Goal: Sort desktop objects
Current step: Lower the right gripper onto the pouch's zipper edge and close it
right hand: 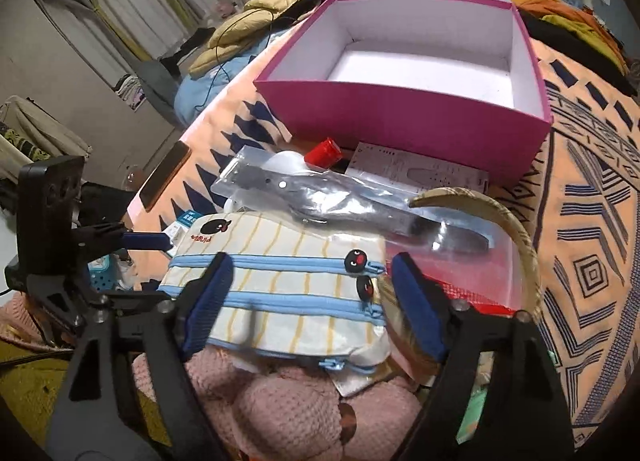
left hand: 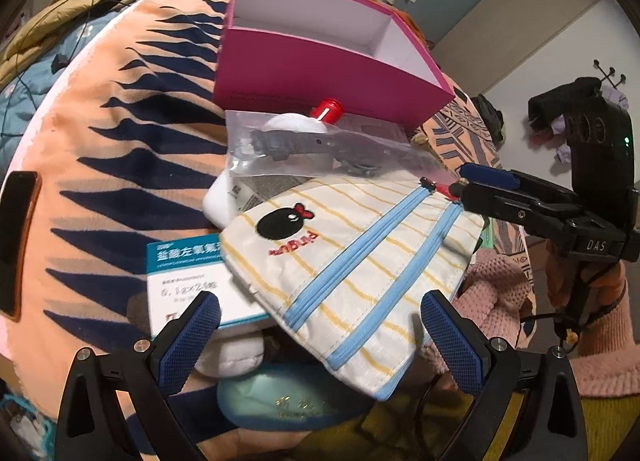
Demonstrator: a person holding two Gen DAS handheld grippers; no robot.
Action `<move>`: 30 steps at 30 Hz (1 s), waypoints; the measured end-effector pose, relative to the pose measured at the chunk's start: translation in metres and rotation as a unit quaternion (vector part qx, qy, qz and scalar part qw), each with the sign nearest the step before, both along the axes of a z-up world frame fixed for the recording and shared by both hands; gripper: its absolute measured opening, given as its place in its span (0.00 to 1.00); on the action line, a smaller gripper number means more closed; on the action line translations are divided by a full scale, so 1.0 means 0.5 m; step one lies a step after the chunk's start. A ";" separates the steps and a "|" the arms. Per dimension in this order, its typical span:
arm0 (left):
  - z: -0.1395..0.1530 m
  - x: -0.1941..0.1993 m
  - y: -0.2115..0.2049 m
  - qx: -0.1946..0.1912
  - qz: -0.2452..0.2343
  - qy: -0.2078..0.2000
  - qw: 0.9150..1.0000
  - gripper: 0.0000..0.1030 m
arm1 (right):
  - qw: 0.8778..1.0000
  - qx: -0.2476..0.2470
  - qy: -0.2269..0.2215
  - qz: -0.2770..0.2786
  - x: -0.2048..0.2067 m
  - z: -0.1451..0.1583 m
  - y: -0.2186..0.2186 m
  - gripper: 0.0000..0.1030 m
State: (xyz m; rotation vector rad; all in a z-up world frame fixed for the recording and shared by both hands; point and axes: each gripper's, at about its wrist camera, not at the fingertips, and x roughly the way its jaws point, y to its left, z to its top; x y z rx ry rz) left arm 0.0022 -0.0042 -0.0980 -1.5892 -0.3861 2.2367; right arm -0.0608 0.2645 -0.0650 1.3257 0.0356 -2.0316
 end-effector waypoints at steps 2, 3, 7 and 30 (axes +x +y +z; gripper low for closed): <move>0.002 0.004 -0.009 0.005 0.006 -0.002 1.000 0.99 | 1.000 -0.006 0.004 0.001 0.009 0.009 0.005 0.78; 0.001 0.005 -0.013 0.010 0.008 -0.003 1.000 0.99 | 1.000 -0.005 0.009 0.001 0.015 0.014 0.005 0.78; 0.001 0.007 -0.010 0.010 0.003 -0.005 1.000 0.99 | 0.999 -0.016 0.031 0.022 0.039 0.037 0.000 0.78; -0.024 -0.004 0.020 0.085 -0.034 -0.063 0.994 0.99 | 0.989 -0.064 -0.114 -0.062 -0.025 -0.040 0.074 0.80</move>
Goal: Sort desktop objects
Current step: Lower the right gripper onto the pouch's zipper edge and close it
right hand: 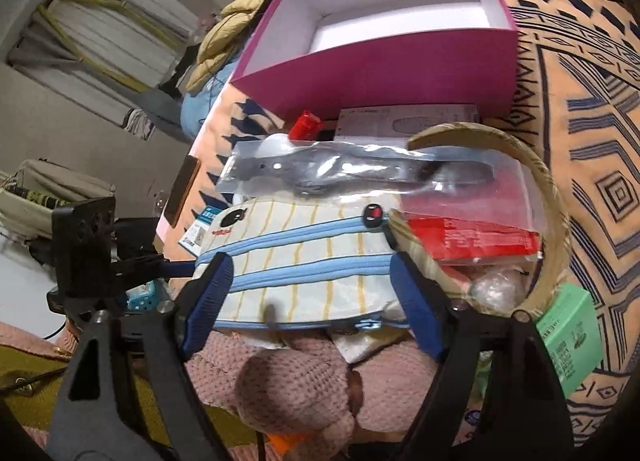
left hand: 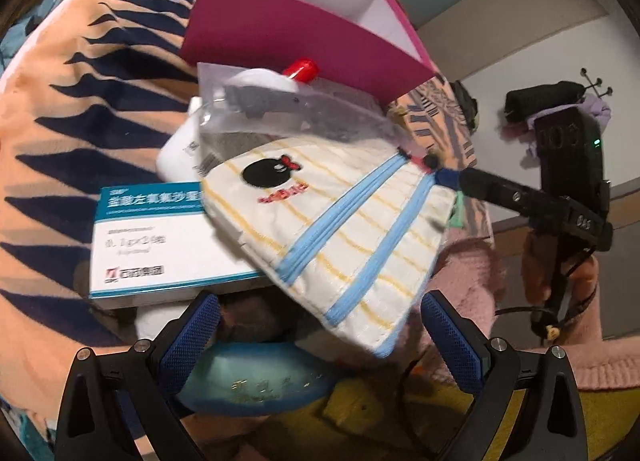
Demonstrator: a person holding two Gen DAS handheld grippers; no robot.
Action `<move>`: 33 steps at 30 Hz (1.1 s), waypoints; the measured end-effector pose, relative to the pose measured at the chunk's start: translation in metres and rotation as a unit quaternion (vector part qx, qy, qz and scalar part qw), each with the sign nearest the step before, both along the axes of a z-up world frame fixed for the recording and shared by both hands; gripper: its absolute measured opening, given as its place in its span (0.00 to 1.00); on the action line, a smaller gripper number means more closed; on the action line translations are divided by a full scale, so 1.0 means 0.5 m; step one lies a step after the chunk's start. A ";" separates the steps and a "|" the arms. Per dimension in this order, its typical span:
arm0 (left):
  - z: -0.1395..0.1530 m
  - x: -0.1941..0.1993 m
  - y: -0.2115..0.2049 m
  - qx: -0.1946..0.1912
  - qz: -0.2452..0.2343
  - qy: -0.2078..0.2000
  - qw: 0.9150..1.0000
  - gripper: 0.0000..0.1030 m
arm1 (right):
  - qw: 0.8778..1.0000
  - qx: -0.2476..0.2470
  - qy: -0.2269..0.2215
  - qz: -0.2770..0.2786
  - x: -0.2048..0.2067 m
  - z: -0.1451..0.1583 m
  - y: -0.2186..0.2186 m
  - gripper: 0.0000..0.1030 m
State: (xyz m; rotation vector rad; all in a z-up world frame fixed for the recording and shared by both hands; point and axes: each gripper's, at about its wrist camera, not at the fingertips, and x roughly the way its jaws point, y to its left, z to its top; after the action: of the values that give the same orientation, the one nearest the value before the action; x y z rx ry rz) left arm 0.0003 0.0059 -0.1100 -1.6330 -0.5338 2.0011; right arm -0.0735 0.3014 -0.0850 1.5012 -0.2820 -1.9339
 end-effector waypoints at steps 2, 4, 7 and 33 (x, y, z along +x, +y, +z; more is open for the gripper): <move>-0.007 -0.006 0.006 0.012 0.000 -0.010 1.000 0.99 | 1.000 -0.010 -0.009 -0.008 -0.003 -0.001 0.012 0.80; -0.015 -0.012 0.012 0.021 0.001 -0.020 1.000 0.99 | 1.000 -0.011 -0.017 -0.016 -0.007 -0.007 0.020 0.80; -0.024 -0.018 0.017 0.024 0.006 -0.029 0.999 0.99 | 0.999 -0.010 -0.040 -0.029 -0.014 -0.024 0.028 0.81; 0.005 -0.025 -0.018 -0.004 0.062 -0.002 0.998 0.54 | 0.999 0.006 0.030 0.018 0.018 -0.006 -0.014 0.39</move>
State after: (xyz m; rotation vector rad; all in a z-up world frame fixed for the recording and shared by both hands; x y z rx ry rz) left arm -0.0124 -0.0033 -0.1074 -1.6459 -0.6445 2.0913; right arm -0.0647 0.2943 -0.0880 1.4447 -0.2156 -1.9512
